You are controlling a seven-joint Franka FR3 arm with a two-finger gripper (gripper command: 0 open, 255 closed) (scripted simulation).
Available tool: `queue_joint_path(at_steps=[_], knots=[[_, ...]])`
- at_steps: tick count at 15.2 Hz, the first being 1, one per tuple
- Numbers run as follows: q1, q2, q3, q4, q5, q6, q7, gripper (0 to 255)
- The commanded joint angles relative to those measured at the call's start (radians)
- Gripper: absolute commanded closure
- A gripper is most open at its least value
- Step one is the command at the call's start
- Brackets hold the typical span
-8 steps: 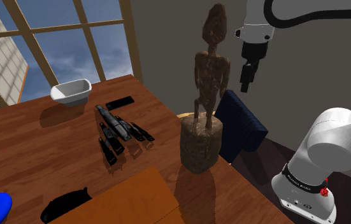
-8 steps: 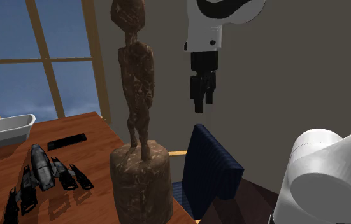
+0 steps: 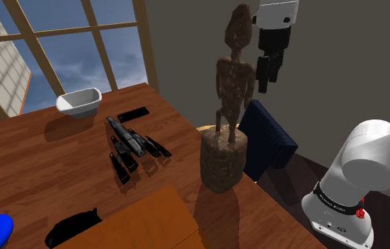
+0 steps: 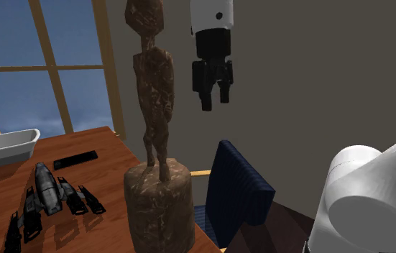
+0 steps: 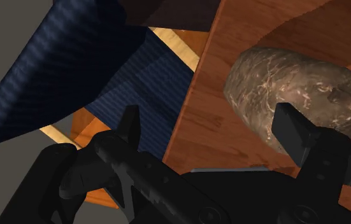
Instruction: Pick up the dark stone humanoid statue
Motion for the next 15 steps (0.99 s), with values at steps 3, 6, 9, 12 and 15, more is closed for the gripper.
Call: queue_joint_path(at_steps=[3,6,9,12,15], knots=[[-0.002,0.106,0.063,0.168,0.041,-0.081,0.117,0],[-0.005,0.194,0.110,0.310,0.065,-0.147,0.209,0],[-0.007,0.295,0.157,0.469,0.082,-0.214,0.309,0],[-0.005,0.413,0.208,0.649,0.090,-0.287,0.419,0],[0.009,0.557,0.265,0.866,0.082,-0.371,0.546,0]])
